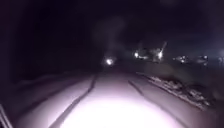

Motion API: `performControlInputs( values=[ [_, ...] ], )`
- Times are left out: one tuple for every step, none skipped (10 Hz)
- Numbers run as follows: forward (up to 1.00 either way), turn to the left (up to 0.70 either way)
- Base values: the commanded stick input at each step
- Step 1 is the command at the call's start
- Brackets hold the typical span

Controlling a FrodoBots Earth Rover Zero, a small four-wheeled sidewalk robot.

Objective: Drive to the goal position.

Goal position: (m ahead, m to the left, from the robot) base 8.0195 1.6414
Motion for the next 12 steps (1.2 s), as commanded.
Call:
performControlInputs(
  values=[
    [1.00, 0.00],
    [1.00, 0.00],
    [1.00, 0.00],
    [1.00, 0.00],
    [1.00, 0.00],
    [1.00, 0.00],
    [1.00, 0.00],
    [1.00, 0.00],
    [1.00, 0.00],
    [1.00, 0.00],
    [1.00, 0.00],
    [1.00, 0.00]
  ],
)
